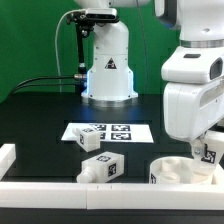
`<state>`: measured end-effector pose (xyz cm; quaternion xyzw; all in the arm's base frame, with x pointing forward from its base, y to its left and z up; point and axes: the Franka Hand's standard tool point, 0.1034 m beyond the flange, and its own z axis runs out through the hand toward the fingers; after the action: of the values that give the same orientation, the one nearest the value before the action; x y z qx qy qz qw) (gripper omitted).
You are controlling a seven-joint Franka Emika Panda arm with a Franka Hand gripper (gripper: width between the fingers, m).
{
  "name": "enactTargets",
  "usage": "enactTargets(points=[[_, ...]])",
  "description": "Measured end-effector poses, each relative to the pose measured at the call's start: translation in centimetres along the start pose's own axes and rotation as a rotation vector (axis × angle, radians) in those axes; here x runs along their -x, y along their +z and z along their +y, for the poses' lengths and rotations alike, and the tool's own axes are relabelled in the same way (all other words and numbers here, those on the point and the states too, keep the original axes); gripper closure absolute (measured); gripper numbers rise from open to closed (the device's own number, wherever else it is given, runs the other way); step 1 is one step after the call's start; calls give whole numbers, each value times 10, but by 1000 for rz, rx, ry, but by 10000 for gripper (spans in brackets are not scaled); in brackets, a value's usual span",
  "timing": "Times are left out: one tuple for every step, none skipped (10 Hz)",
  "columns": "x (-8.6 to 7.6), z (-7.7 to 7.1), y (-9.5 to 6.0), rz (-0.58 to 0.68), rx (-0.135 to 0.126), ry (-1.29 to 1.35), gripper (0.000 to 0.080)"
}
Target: Assemble stool
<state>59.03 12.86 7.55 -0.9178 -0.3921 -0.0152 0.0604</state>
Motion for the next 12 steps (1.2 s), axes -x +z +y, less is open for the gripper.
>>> enactTargets(points=[[0,0,1,-1,-1,14,176],[1,0,1,-1,-1,20,349],[1,1,0,0,1,74,349],[1,4,-1,6,4,171,463],[1,7,-3,16,8,269,463],[3,10,-4,29,8,393,463],[0,10,-7,53,20,525,463],[3,10,-7,83,35,783,463],[8,9,-4,86,39,940,463],[6,11,-5,81,35,988,463],[7,12,-5,82,33,1038,463],[8,12,-4,82,31,1090,463]])
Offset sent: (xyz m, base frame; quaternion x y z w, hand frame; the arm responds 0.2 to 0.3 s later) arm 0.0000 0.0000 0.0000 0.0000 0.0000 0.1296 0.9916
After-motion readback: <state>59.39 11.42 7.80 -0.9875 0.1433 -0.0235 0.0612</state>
